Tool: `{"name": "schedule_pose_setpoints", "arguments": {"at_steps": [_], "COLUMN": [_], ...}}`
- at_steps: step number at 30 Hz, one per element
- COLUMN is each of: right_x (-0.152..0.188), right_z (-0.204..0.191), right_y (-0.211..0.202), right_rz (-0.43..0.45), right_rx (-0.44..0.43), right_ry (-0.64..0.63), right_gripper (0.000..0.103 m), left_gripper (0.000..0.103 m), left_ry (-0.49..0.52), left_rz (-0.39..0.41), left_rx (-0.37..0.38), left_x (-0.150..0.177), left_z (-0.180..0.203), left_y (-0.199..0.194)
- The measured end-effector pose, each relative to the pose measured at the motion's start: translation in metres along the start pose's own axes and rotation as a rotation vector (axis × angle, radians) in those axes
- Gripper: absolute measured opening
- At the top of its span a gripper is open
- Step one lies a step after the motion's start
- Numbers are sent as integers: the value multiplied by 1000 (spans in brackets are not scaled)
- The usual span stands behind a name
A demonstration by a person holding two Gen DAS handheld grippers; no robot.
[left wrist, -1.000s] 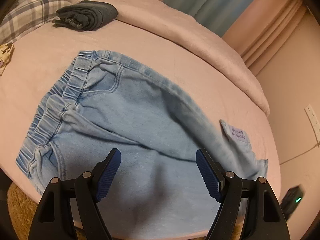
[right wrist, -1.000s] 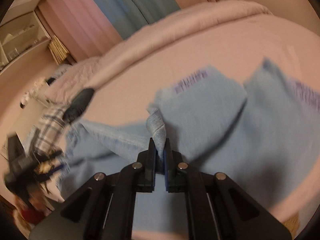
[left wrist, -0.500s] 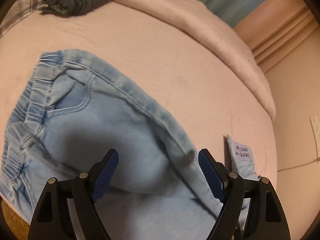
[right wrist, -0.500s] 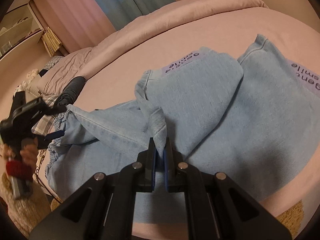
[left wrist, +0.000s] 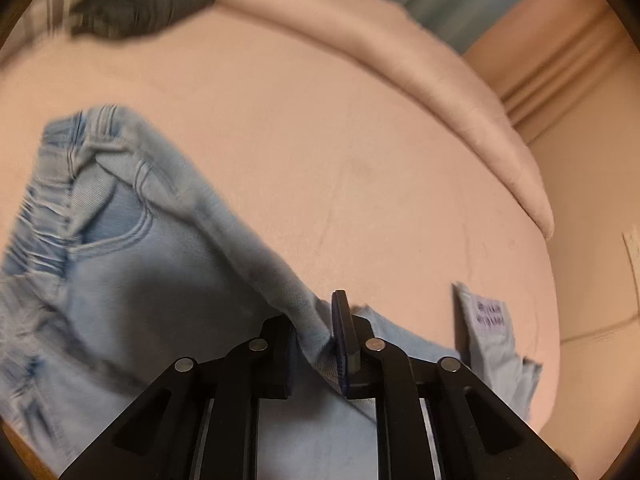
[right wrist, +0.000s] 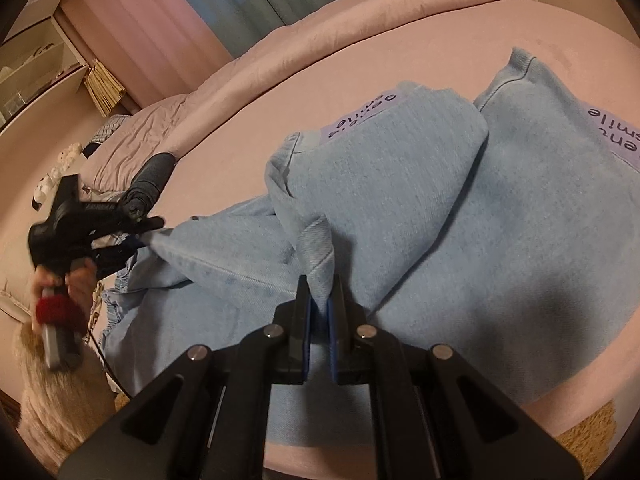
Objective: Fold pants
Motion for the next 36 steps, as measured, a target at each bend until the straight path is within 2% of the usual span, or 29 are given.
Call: {"name": "schedule_pose_setpoints", "arguments": {"at_steps": [4, 6, 11, 13, 14, 16, 17, 18, 19, 21, 25, 26, 28, 29, 30, 31, 32, 33, 36], "right_x": [-7, -7, 0, -2, -7, -20, -30, -40, -50, -70, -92, -94, -92, -92, -94, -97, -102, -111, -151], "right_z": [-3, -5, -1, -5, -9, -20, -27, -35, -42, -54, -77, -84, -84, -80, -80, -82, -87, -92, -104], "right_y": [-19, -28, -17, -13, -12, -15, -18, -21, -22, -13, 41, 67, 104, 115, 122, 125, 130, 133, 130], "right_rz": [48, 60, -43, -65, -77, -76, -55, -21, 9, 13, -92, -139, -211, -221, -190, -176, -190, -220, -198], "right_rx": [21, 40, 115, 148, 162, 206, 233, 255, 264, 248, 301, 336, 376, 405, 410, 413, 426, 401, 303], "right_ry": [-28, -56, -82, -108, -123, -158, -187, -214, -236, -261, -315, -354, -394, -394, -406, -425, -447, -441, -367], "right_gripper": [8, 10, 13, 16, 22, 44, 63, 72, 73, 72, 72, 71, 60, 48, 27, 12, 6, 5, 5], "left_gripper": [13, 13, 13, 13, 13, 13, 13, 13, 13, 13, 13, 13, 13, 13, 13, 13, 13, 13, 13], "left_ry": [64, 99, 158, 140, 147, 161, 166, 167, 167, 157, 129, 128, 128, 120, 110, 96, 72, 46, 33], "left_rz": [78, 91, -25, -34, -17, -8, -8, -10, -10, -5, -7, -8, -7, -10, -13, -16, -17, -17, -18], "left_rx": [138, 163, -41, -61, -64, -76, -83, -87, -87, -79, -67, -68, -65, -59, -52, -46, -38, -31, -32], "left_x": [32, 61, 128, 137, 142, 143, 143, 143, 140, 139, 140, 139, 143, 142, 142, 140, 137, 135, 131], "left_z": [6, 0, -33, -40, -42, -37, -35, -35, -33, -32, -36, -36, -39, -40, -42, -46, -48, -50, -47], "left_y": [-60, -79, -52, -43, -49, -50, -49, -47, -46, -46, -49, -49, -53, -53, -55, -56, -56, -56, -58]}}
Point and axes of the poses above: each gripper's, at about its wrist camera, not at the fingertips, and y roughly the way its jaws point, z to its right, x to its underside, the point moved 1 cm from there along y, roughly the way its jaws point, and after that the axes turned 7 degrees about x, right-handed, at the moved point
